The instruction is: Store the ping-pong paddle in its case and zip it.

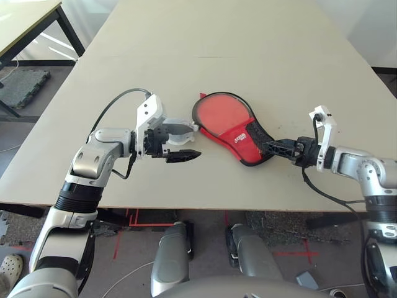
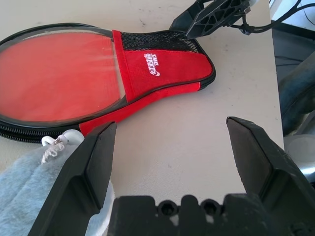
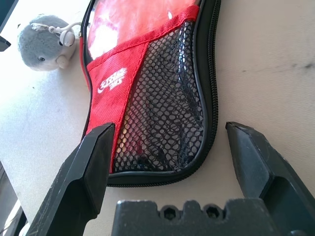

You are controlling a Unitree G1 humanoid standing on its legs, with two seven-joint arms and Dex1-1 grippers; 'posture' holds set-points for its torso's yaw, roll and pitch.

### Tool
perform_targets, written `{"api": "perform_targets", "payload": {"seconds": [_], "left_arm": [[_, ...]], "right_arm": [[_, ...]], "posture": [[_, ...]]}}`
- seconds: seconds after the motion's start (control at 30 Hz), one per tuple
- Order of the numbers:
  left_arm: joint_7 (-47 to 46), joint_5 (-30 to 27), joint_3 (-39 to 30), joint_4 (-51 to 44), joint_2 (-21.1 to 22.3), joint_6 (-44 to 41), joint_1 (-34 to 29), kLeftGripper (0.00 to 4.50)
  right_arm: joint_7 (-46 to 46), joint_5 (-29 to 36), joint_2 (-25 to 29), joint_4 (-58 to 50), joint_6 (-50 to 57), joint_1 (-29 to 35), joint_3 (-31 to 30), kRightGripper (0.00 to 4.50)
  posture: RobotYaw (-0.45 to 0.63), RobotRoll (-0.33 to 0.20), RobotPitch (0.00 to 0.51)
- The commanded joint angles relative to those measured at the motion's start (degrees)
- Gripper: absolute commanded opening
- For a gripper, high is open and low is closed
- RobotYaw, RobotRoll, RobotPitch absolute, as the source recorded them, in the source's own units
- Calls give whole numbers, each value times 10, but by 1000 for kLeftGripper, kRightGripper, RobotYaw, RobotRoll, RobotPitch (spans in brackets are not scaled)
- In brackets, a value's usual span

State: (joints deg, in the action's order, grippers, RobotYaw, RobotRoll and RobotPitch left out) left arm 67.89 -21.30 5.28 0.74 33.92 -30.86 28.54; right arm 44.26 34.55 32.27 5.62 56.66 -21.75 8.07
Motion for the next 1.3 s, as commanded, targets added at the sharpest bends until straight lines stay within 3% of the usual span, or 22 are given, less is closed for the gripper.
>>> {"api": "perform_targets", "payload": {"seconds": [0.03,0.13,0.23,0.57,0.6,1.0,1.3], "left_arm": [[-3,-7,3,-10,3,-2,-3,4500],[-4,-6,3,-9,2,0,-3,4500],[-4,-6,4,-10,2,0,-3,4500],[-6,-4,5,-8,2,5,-3,4500],[-6,-4,5,-7,2,6,-3,4500],[-4,1,10,7,1,23,-2,4500],[4,5,16,33,0,42,12,4500]], "right_arm": [[-3,8,-14,-9,26,7,-19,4449],[-4,6,-21,-15,31,11,-26,4375],[-7,5,-29,-20,34,13,-31,3799],[-14,-4,-39,-13,37,19,-45,167],[-14,-3,-38,-13,38,21,-44,17],[-25,55,-10,-99,111,102,21,17],[-7,123,56,-176,158,201,82,17]], "posture": [[118,0,187],[120,0,188],[122,0,189],[121,0,186],[120,0,185],[102,0,185],[74,0,175]]}}
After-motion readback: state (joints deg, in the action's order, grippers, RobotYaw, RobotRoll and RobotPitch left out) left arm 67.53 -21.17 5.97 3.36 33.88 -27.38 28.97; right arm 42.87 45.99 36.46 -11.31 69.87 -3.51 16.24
